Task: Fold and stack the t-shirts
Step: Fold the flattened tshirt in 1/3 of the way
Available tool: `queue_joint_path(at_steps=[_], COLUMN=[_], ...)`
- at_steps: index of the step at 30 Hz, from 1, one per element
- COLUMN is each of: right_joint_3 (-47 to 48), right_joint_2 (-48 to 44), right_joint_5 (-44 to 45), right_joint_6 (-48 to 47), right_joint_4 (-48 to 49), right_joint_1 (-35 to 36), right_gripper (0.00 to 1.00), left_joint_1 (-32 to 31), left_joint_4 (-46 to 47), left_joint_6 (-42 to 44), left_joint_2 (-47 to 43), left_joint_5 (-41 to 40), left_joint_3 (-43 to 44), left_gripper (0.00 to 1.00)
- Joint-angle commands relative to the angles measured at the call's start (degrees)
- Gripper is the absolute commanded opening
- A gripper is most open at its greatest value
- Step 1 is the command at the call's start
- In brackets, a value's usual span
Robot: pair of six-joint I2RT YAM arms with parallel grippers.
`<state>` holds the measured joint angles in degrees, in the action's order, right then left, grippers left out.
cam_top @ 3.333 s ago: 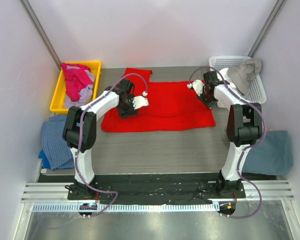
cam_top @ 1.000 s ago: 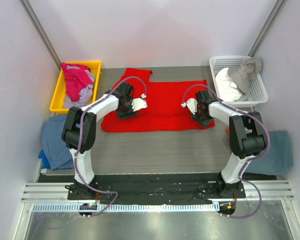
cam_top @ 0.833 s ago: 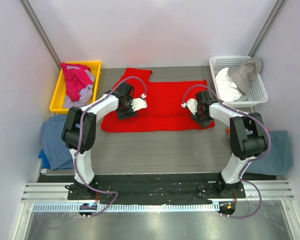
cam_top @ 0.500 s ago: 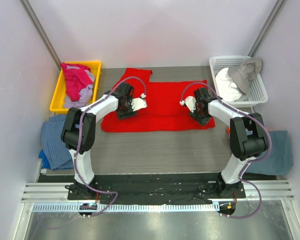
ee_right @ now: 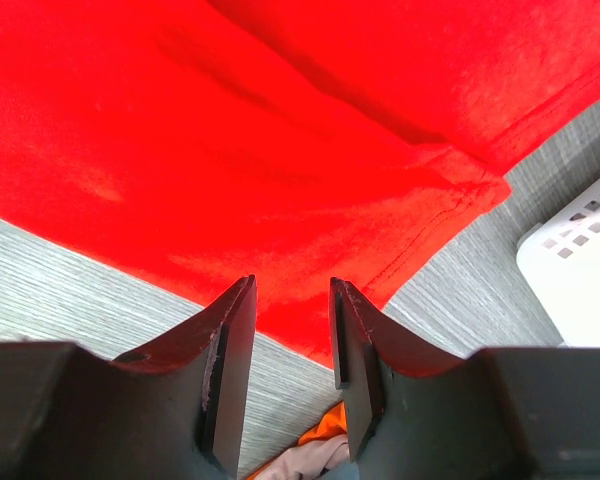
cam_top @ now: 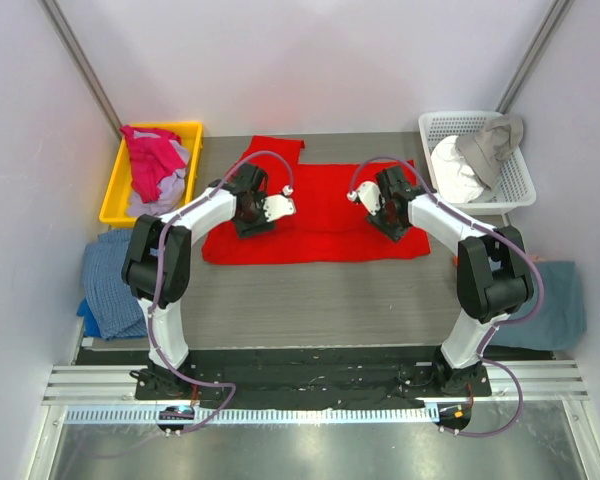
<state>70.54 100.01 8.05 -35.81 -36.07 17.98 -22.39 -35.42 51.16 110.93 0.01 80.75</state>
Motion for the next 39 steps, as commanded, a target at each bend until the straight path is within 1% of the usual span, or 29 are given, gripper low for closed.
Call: queue_joint_path(at_steps=[1, 6, 12, 19, 23, 27, 39], right_joint_3=[-0.8, -1.6, -2.1, -2.6, -3.3, -3.6, -3.4], right_joint_2=[-2.3, -3.0, -3.0, -3.3, -3.6, -3.8, -3.8], right_joint_5=[1.3, 1.7, 1.9, 1.9, 2.3, 2.2, 2.2], right_joint_6=[0.3, 0.1, 0.1, 0.1, 0.0, 0.0, -0.1], right_joint_4=[0.0, 0.0, 0.4, 0.4, 0.6, 0.7, 0.7], right_joint_1=[0.0, 0.0, 0.0, 0.0, 0.0, 0.0, 0.0], right_gripper=[0.43, 0.43, 0.43, 0.43, 0.43, 0.43, 0.42], left_joint_1=[-0.1, -0.1, 0.1, 0.1, 0.2, 0.3, 0.7], left_joint_4=[-1.6, -2.2, -3.1, -3.3, -3.3, -3.3, -3.4], left_joint_6=[-0.6, -0.6, -0.1, 0.1, 0.1, -0.1, 0.0], left_joint_2=[-0.3, 0.2, 0.4, 1.9, 2.8, 3.3, 3.5], left_joint_5=[2.4, 2.5, 2.4, 2.4, 2.1, 2.2, 2.1], left_joint_3=[2.7, 3.1, 2.7, 3.3, 3.8, 4.3, 4.7], left_gripper=[0.56, 0.57, 0.61, 0.61, 0.61, 0.58, 0.56])
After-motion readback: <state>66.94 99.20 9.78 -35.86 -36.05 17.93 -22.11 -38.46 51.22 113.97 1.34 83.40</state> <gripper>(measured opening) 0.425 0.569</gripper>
